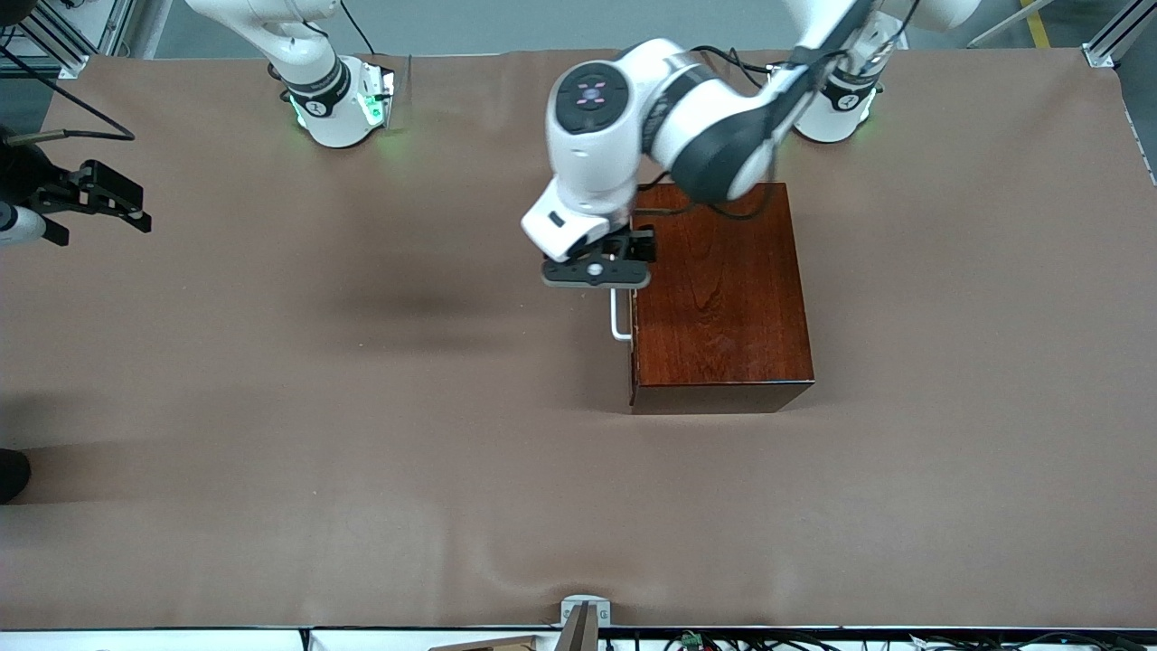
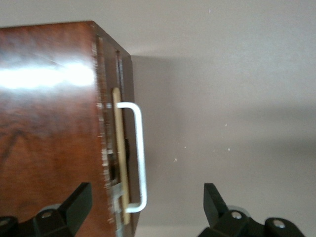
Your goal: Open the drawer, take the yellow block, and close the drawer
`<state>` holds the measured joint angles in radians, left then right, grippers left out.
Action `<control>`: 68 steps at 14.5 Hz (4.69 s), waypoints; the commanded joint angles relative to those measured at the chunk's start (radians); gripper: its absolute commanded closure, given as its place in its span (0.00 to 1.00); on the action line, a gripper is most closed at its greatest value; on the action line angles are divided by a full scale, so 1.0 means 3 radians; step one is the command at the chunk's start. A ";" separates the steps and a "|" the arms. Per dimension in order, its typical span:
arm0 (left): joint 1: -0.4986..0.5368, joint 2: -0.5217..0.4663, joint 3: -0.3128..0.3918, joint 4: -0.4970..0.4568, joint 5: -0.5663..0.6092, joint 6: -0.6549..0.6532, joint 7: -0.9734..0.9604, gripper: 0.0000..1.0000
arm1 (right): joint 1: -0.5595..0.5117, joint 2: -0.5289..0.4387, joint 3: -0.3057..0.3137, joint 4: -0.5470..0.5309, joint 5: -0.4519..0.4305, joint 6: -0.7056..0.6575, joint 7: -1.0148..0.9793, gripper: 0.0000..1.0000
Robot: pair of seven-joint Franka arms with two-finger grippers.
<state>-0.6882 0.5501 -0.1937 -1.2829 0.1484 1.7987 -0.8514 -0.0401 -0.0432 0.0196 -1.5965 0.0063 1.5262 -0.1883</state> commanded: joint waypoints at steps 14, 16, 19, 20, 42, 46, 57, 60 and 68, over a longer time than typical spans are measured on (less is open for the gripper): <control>-0.0861 0.0626 0.0625 0.0068 0.0584 -0.0089 -0.0291 0.00 | -0.0045 0.0042 0.0001 0.0029 0.0040 0.0016 -0.0006 0.00; -0.0846 0.0641 0.0625 0.0058 0.0584 -0.0146 -0.0302 0.00 | -0.0050 0.0062 0.0001 0.0034 0.0040 0.0016 -0.0006 0.00; -0.0845 0.0717 0.0630 0.0053 0.0569 -0.0146 -0.0378 0.00 | -0.0056 0.0072 0.0001 0.0040 0.0040 0.0011 -0.0006 0.00; -0.0845 0.0753 0.0625 0.0058 0.0574 -0.0146 -0.0459 0.00 | -0.0056 0.0072 0.0001 0.0040 0.0040 0.0011 -0.0006 0.00; -0.0958 0.0937 0.0569 0.0247 0.0528 0.0866 -0.1283 0.00 | -0.0056 0.0093 -0.0004 0.0034 0.0040 0.0006 -0.0006 0.00; -0.0983 0.0963 0.0559 0.0283 0.0523 0.1040 -0.1299 0.00 | -0.0040 0.0103 -0.0004 0.0040 0.0040 0.0021 -0.0011 0.00; -0.1024 0.0912 0.0538 0.0283 0.0462 0.1230 -0.1339 0.00 | -0.0127 0.0241 -0.0004 0.0040 0.0030 0.0031 0.0004 0.00; -0.1019 0.0897 0.0559 0.0288 0.0431 0.1240 -0.1355 0.00 | -0.0132 0.0261 -0.0004 0.0065 0.0035 0.0031 0.0009 0.00; -0.0963 0.0627 0.0584 0.0278 0.0451 0.0980 -0.1324 0.00 | -0.0076 0.0277 0.0001 0.0080 0.0127 0.0011 0.0596 0.00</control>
<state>-0.9854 0.7805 -0.0169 -1.2140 0.2832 2.1547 -1.2393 -0.0585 0.0336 0.0086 -1.5925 0.0228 1.5385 -0.0912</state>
